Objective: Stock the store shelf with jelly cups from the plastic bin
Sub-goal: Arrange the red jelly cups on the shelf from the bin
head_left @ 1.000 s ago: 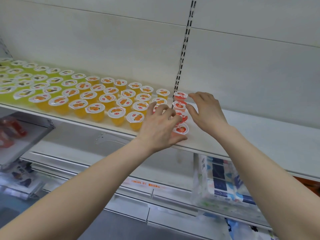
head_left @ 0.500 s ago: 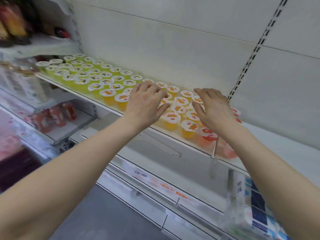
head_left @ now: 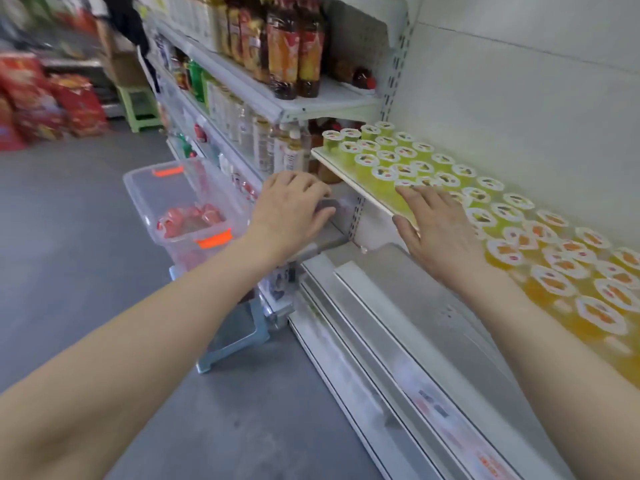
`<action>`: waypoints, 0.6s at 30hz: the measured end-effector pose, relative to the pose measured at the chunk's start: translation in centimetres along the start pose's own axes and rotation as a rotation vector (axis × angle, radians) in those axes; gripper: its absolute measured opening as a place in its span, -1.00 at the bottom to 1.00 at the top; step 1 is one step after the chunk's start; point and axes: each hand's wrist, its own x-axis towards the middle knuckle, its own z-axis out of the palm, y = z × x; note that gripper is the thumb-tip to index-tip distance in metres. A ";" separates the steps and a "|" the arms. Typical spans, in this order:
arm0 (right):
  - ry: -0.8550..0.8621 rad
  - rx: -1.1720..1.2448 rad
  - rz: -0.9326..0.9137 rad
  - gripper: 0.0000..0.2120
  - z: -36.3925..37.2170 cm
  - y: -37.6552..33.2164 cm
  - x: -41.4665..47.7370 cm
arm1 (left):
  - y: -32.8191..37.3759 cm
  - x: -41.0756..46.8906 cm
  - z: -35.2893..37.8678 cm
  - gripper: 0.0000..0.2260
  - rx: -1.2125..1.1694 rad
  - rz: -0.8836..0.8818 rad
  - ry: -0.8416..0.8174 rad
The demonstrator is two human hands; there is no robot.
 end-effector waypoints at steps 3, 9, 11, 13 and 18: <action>-0.013 0.061 -0.066 -0.52 4.2 -4.7 3.7 | -6.6 -2.5 0.0 -0.67 0.040 -0.072 -0.047; -0.096 0.193 -0.232 -0.55 12.7 -12.4 9.2 | -16.9 -7.8 2.1 -0.65 0.071 -0.309 -0.154; -0.128 0.235 -0.286 -0.55 15.7 -14.6 11.2 | -19.7 -9.4 3.2 -0.66 0.097 -0.373 -0.179; -0.153 0.264 -0.341 -0.55 18.9 -16.6 13.5 | -22.5 -10.6 4.2 -0.65 0.118 -0.440 -0.195; -0.327 0.361 -0.445 -0.53 27.3 -20.8 19.8 | -29.5 -11.9 7.4 -0.82 0.148 -0.630 -0.275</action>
